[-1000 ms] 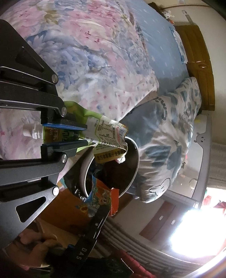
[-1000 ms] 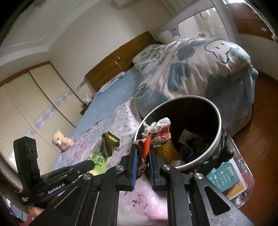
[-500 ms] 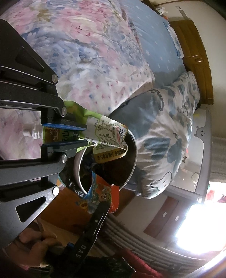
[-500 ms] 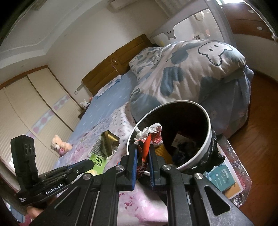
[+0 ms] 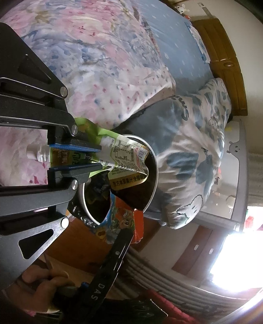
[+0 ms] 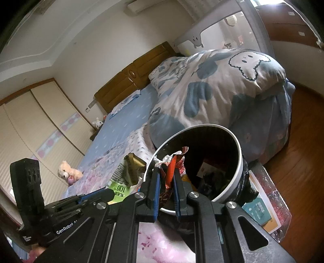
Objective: Collect trash
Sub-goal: 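Carry the green pouch and orange wrapper with both grippers over the bin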
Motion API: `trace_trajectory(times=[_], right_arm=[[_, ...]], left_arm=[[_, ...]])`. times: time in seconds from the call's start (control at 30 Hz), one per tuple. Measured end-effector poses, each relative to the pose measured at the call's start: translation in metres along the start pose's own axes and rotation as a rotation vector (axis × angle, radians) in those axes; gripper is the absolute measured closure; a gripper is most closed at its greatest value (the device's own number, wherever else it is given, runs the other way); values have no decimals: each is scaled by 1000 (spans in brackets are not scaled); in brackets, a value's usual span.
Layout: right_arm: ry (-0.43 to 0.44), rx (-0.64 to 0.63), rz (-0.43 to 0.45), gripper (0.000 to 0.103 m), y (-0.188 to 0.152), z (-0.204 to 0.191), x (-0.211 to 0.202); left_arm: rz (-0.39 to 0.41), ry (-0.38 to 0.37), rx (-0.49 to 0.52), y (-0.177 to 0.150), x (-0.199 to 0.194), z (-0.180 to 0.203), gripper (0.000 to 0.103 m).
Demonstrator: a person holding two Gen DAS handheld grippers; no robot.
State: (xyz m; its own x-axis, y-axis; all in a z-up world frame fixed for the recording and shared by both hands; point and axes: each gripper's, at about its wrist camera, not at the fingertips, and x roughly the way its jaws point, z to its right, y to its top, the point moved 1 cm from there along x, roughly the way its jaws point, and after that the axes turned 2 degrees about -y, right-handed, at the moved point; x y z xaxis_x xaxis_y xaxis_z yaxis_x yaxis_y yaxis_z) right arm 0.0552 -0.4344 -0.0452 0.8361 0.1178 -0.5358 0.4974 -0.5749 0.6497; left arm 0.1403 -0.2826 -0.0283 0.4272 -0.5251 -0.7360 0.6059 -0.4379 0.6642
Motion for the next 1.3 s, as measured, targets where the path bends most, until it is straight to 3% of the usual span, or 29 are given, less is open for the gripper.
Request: trace_trajectory(times=[1.3], right_arm=[[-46,11,-40,91,19,24,33]], left_arm=[[-26,21,27,24,38,10,93]])
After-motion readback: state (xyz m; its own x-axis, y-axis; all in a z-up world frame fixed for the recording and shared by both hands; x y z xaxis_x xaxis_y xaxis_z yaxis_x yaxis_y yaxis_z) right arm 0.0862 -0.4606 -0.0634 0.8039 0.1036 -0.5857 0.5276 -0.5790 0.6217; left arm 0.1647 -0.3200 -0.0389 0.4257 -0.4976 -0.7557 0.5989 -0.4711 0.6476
